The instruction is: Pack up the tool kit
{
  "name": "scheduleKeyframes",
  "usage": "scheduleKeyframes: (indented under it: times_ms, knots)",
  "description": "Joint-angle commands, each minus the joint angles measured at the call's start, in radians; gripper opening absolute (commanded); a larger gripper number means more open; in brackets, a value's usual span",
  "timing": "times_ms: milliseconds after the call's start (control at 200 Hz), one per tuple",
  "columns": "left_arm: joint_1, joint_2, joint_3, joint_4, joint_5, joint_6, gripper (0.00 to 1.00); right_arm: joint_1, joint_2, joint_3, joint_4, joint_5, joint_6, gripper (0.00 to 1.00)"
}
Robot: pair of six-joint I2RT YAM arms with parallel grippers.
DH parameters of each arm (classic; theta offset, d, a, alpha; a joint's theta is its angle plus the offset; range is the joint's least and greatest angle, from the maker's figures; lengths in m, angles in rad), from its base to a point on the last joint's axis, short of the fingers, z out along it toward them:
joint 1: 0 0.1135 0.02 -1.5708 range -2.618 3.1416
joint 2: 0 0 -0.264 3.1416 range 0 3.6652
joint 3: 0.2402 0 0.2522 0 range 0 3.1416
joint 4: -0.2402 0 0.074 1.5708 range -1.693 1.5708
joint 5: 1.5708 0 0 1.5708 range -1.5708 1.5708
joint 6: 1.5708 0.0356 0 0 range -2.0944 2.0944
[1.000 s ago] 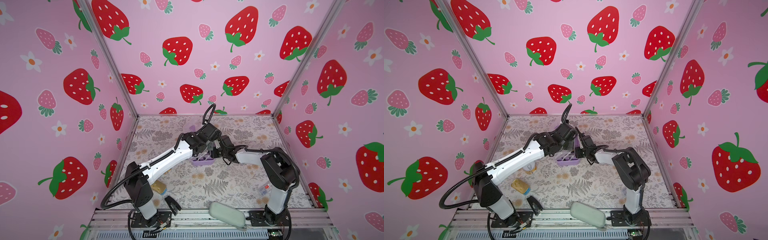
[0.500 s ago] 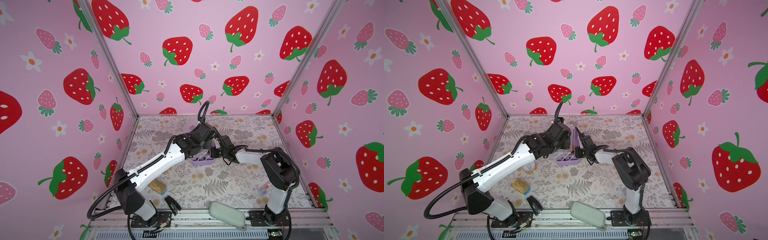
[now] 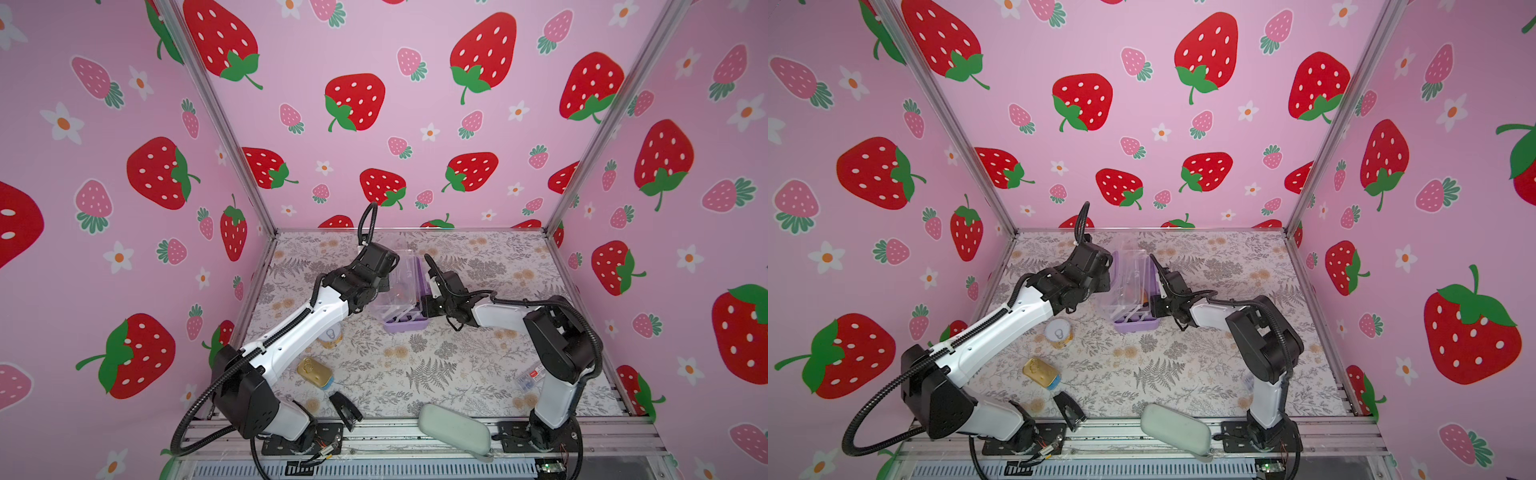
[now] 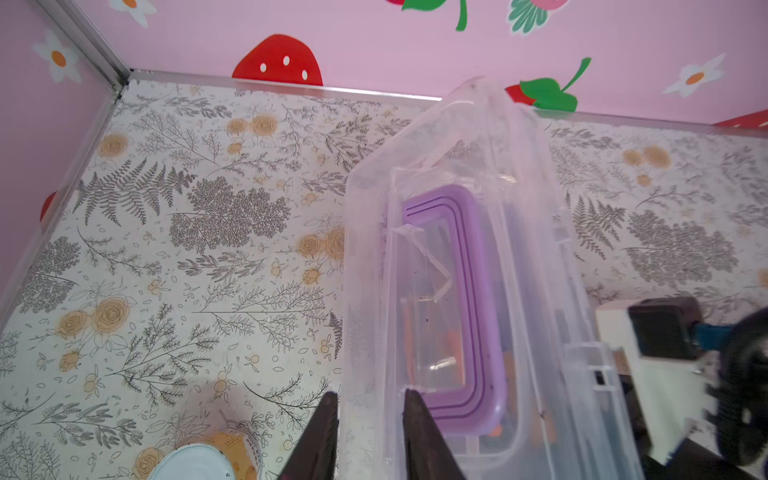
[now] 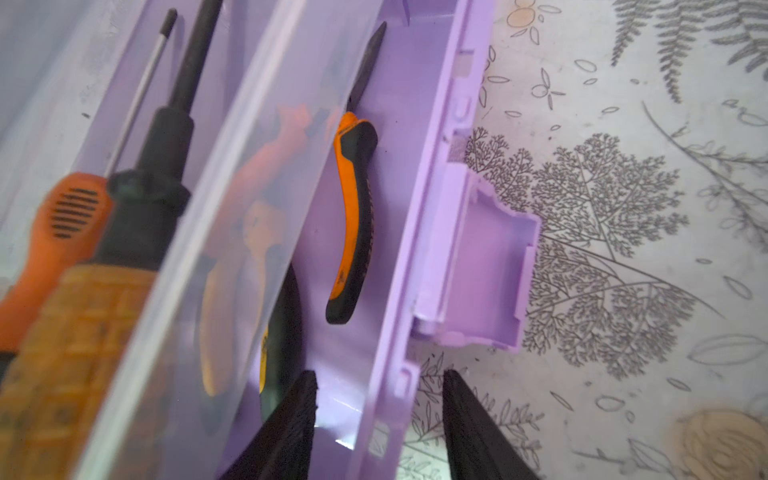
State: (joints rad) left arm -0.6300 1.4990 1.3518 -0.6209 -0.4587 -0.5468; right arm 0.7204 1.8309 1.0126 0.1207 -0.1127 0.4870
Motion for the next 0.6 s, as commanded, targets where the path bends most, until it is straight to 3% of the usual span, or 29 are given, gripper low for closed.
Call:
scheduleKeyframes:
  times_ms: [0, 255, 460, 595]
  knots:
    - [-0.002, 0.034, 0.023, 0.037, 0.029, -0.013, 0.29, 0.011, -0.056, 0.005, -0.068, -0.021, -0.045, 0.51]
    - [-0.002, 0.105, 0.070, 0.027, 0.060, 0.003, 0.27, -0.026, -0.231, 0.044, -0.150, 0.031, -0.081, 0.57]
    - [-0.001, 0.127, 0.088, 0.006, 0.074, 0.005, 0.27, -0.080, -0.424, -0.034, -0.169, 0.125, -0.095, 0.60]
    - [-0.001, 0.117, 0.079, 0.012, 0.084, 0.008, 0.27, -0.114, -0.560, -0.136, -0.137, 0.218, -0.088, 0.76]
